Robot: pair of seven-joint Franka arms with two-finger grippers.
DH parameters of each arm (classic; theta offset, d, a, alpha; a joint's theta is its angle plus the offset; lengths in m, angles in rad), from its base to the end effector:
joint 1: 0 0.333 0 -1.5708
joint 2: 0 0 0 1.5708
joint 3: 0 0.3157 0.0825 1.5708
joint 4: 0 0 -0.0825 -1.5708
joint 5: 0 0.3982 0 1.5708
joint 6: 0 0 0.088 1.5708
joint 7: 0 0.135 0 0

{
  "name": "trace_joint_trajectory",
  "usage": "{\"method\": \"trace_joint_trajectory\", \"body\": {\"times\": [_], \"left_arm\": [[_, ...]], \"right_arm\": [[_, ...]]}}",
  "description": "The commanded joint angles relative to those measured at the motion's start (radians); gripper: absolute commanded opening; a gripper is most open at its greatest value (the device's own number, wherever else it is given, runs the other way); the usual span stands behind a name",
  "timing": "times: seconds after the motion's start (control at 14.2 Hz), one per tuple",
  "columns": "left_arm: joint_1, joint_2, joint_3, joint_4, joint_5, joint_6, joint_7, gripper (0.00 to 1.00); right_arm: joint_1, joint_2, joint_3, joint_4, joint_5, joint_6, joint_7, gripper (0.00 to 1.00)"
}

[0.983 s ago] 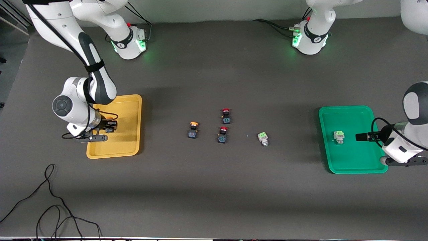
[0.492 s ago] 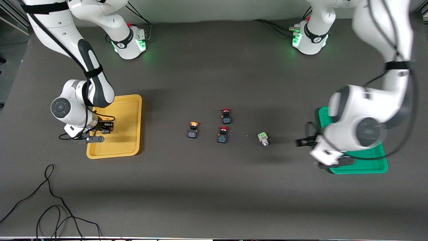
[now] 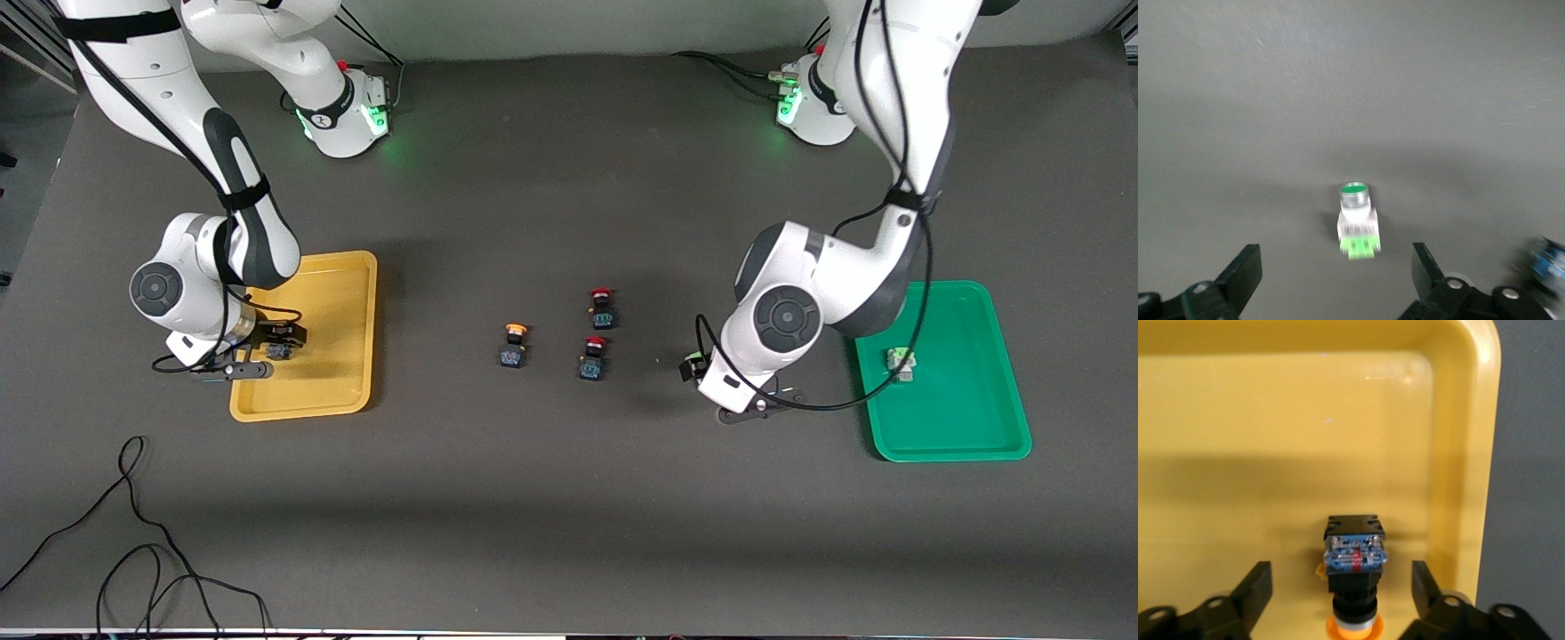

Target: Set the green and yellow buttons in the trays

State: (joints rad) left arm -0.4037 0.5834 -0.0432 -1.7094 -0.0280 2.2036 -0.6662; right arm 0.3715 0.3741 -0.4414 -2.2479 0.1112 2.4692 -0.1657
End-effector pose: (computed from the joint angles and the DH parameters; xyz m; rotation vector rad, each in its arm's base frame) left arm 0.6060 -0.2901 0.2079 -3.1067 -0.3792 0.1561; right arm 0.5324 -0.0477 0.1646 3.0556 0.0344 -0.1854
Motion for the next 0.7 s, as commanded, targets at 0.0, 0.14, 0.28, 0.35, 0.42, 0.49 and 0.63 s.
{"method": "trace_joint_trajectory", "body": {"times": [0.0, 0.14, 0.28, 0.35, 0.42, 0.49, 0.63], "left_arm": [[-0.035, 0.042, 0.019, -0.081, -0.01, 0.128, -0.045, 1.0], [-0.046, 0.049, 0.019, -0.079, -0.01, 0.131, -0.068, 1.0], [-0.052, 0.044, 0.017, -0.073, -0.01, 0.125, -0.084, 0.97], [-0.053, 0.042, 0.017, -0.073, -0.01, 0.125, -0.093, 0.84], [-0.053, 0.042, 0.017, -0.073, -0.01, 0.122, -0.095, 0.5], [-0.057, 0.039, 0.017, -0.073, -0.01, 0.117, -0.095, 0.19], [-0.057, 0.033, 0.017, -0.069, -0.013, 0.11, -0.101, 0.02]], "right_arm": [[0.014, -0.105, -0.003, 0.069, 0.022, -0.203, -0.002, 1.0], [0.017, -0.141, 0.009, 0.157, 0.022, -0.353, 0.058, 1.0], [0.052, -0.144, 0.013, 0.262, 0.022, -0.49, 0.128, 1.0], [0.079, -0.141, 0.013, 0.316, 0.024, -0.547, 0.181, 1.0], [0.11, -0.138, 0.013, 0.355, 0.027, -0.582, 0.237, 1.0], [0.148, -0.133, 0.013, 0.385, 0.053, -0.602, 0.3, 1.0], [0.225, -0.12, 0.013, 0.416, 0.146, -0.604, 0.388, 1.0]]}}
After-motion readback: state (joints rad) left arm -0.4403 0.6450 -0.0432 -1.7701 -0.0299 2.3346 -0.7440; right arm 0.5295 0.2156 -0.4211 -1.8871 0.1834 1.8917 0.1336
